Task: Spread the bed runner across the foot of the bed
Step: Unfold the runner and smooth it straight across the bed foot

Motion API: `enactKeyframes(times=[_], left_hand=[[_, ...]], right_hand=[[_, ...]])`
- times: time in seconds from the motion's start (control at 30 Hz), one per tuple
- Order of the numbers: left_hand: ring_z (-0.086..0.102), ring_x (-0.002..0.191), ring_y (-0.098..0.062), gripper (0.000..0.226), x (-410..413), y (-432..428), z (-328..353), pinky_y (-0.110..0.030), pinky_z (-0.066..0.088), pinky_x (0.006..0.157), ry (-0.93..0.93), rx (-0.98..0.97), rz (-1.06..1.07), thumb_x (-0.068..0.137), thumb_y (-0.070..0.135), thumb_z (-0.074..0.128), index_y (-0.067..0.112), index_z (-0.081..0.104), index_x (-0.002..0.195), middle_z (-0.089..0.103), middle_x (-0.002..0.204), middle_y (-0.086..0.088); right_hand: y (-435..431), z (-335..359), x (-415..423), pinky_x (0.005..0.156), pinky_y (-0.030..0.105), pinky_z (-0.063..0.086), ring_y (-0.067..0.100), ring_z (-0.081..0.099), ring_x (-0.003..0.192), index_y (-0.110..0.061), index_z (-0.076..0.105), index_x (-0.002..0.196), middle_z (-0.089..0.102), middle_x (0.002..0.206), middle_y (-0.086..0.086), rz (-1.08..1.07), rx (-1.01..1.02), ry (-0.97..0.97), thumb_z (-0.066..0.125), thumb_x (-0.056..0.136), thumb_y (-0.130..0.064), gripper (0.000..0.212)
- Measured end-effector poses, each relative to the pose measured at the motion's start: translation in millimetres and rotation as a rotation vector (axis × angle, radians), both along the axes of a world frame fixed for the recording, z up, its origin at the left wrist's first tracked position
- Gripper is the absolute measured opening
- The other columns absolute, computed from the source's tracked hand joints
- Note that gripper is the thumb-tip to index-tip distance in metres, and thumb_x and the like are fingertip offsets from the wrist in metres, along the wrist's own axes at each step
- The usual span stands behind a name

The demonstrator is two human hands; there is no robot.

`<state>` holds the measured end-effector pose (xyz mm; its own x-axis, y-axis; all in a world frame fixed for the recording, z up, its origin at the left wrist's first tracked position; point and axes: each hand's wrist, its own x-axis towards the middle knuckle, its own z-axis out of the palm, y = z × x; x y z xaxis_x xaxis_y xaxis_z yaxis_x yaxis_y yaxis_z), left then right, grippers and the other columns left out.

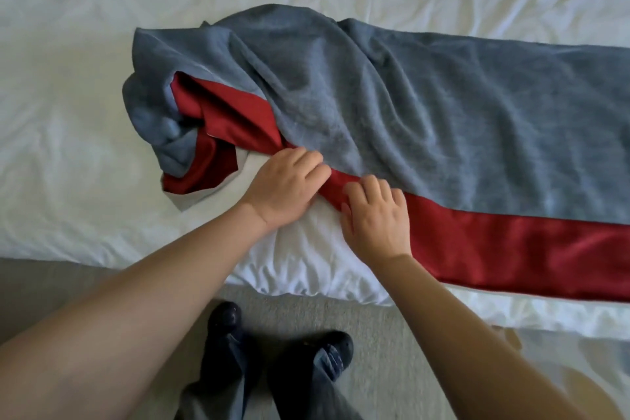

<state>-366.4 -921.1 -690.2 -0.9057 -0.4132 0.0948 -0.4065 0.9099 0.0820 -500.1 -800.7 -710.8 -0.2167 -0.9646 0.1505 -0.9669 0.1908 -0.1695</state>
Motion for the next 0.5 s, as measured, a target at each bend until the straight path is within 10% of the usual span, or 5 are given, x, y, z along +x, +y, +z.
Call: enactKeyframes(times=[0.17,0.3,0.5], left_hand=[[0.06,0.073,-0.03,0.017,13.8,3.9,-4.2,-0.039,0.051,0.06,-0.151,0.036,-0.065,0.068,0.0,0.064,0.006,0.066,0.084,0.063,0.082,-0.011],[0.058,0.097,-0.033,0.034,-4.1,-19.6,-5.5,-0.044,0.049,0.078,-0.14,-0.007,0.03,0.083,0.002,0.047,0.005,0.06,0.113,0.061,0.108,-0.014],[0.066,0.06,-0.018,0.007,-29.1,-35.5,-3.9,-0.025,0.048,0.049,-0.332,-0.187,-0.158,0.063,0.015,0.072,0.019,0.066,0.063,0.064,0.064,0.0]], right_hand=[[-5.0,-2.4,12.3,0.052,0.034,0.038,0.025,0.052,0.053,-0.015,0.059,0.061,0.053,0.059,0.003,0.122,-0.037,0.135,0.073,0.067,-0.007,0.018],[-18.9,-0.1,-2.3,0.068,0.037,0.04,0.027,0.059,0.074,-0.017,0.069,0.084,0.062,0.077,0.005,-0.201,0.16,0.149,0.069,0.078,-0.031,0.015],[-23.7,-3.9,-3.6,0.076,0.037,0.035,0.027,0.056,0.085,-0.016,0.066,0.09,0.063,0.086,0.004,-0.136,0.301,0.186,0.06,0.084,-0.037,0.023]])
